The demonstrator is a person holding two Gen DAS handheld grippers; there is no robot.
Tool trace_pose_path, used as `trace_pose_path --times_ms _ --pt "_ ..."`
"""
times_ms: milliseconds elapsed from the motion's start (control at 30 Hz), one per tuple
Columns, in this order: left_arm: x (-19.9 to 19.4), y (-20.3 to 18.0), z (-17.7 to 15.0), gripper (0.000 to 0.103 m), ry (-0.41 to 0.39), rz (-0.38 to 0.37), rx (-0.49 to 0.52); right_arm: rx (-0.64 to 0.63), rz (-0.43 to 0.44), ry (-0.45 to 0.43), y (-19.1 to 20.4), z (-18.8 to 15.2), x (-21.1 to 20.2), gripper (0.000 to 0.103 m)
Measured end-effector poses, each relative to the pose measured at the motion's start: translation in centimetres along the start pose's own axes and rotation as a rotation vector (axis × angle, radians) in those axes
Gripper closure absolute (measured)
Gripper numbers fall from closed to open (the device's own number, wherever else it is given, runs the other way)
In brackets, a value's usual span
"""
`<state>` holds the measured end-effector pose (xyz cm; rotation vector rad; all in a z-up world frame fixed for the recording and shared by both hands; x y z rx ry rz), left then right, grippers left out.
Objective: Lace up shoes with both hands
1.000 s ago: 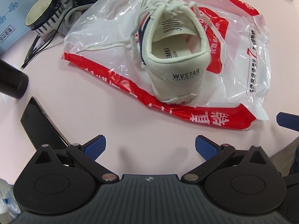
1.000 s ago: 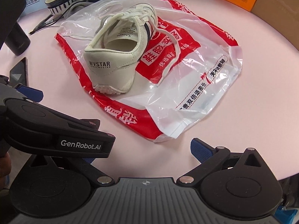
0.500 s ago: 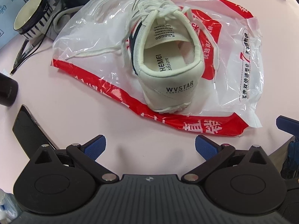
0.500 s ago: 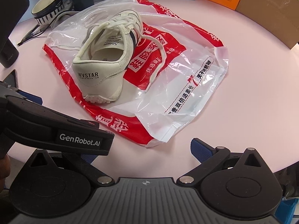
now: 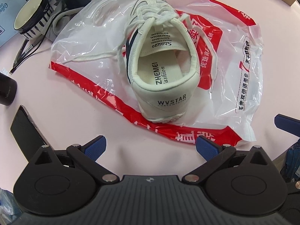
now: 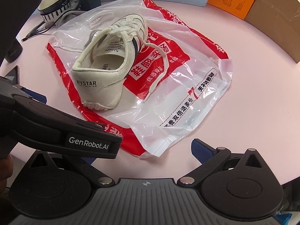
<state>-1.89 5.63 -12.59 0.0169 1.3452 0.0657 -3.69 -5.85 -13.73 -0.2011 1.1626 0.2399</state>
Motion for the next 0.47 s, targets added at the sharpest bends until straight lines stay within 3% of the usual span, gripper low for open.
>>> trace_pose_path --times_ms 467 --pt "0.4 -0.3 1.1 0.0 0.019 0.011 -0.131 -0.088 0.1 0.016 -2.6 1.8 0.9 0.0"
Point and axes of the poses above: each gripper's, at about its wrist camera, not at the fingertips, and x roughly the way its jaws point, y to its left, z to its top, the point moved 6 cm from there along x, roughly the way its jaws point, and after that the axes turned 1 degree about z, right-handed, at the moved point
